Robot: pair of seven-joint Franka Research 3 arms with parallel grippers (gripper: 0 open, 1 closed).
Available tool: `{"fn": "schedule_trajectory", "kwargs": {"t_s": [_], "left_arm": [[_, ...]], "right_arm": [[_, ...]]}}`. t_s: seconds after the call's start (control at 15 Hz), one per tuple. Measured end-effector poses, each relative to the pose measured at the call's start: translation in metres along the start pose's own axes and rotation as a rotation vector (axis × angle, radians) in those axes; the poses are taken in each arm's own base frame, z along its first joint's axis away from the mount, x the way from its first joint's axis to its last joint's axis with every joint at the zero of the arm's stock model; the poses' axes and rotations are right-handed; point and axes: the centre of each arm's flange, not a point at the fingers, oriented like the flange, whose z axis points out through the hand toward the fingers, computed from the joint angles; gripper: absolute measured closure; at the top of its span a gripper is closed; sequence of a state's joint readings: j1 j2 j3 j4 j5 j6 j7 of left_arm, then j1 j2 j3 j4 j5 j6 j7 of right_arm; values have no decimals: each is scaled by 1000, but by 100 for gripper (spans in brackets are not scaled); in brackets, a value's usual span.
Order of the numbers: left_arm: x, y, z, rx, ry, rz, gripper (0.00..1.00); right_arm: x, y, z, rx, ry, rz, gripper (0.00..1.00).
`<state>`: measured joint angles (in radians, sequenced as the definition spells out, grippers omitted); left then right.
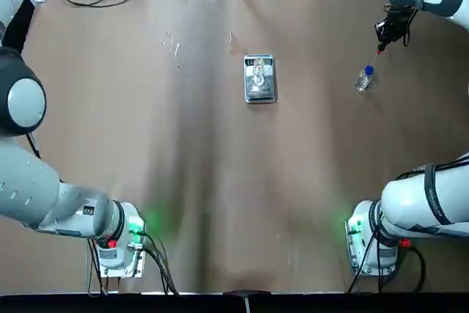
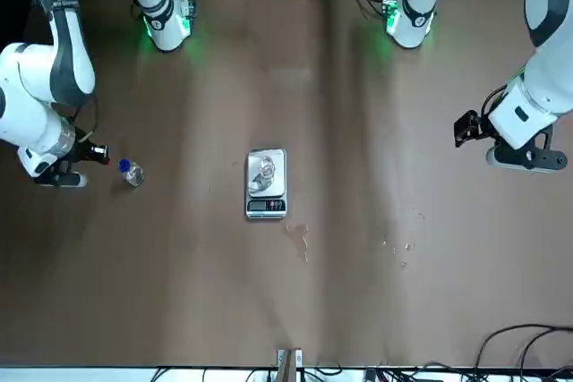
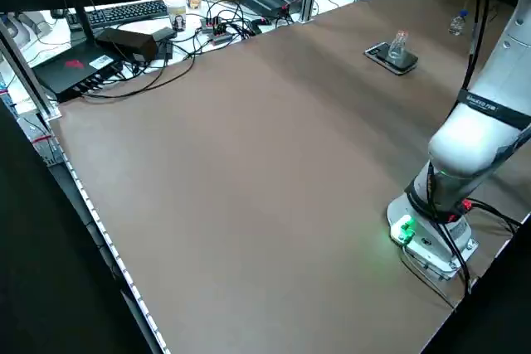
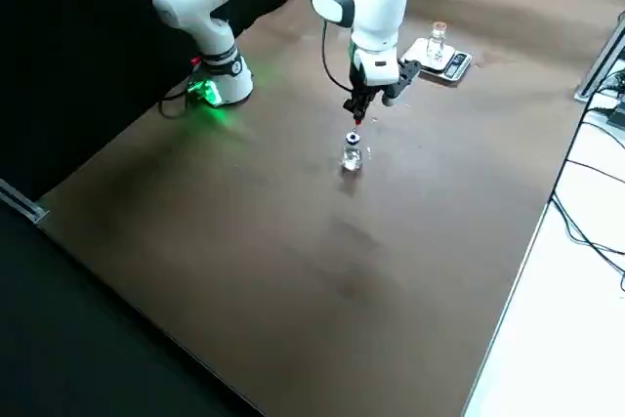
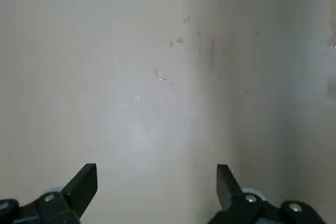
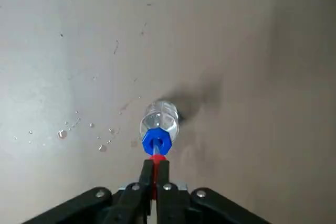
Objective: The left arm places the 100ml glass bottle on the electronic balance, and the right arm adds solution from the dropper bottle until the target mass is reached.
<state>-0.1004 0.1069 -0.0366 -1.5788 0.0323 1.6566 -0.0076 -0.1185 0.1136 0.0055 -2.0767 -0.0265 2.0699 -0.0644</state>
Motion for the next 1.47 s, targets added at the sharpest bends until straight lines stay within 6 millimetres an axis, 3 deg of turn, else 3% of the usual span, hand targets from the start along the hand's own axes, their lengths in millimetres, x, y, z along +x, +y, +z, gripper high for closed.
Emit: {"fn": "schedule_trajectory", "kwargs": {"t_s": [0.2, 0.47, 0.93, 1.13, 1.33, 1.47], "left_arm": [[0, 3, 0, 0, 0, 5, 0], [3, 4, 7, 0, -12, 7, 0], [6, 7, 13, -1, -21, 12, 0], [6, 10, 12, -1, -18, 18, 0], [6, 10, 8, -1, -11, 19, 0], [6, 10, 8, -1, -10, 19, 0]], "right_arm": [[0, 0, 3, 0, 0, -1, 93], [-2, -3, 25, 1, -14, -5, 90], [1, -4, 22, 1, -22, -10, 30], [10, -3, -18, 0, -27, -8, 3], [19, -7, -91, 0, -15, -14, 0], [16, -20, -135, -2, -11, -34, 0]]}}
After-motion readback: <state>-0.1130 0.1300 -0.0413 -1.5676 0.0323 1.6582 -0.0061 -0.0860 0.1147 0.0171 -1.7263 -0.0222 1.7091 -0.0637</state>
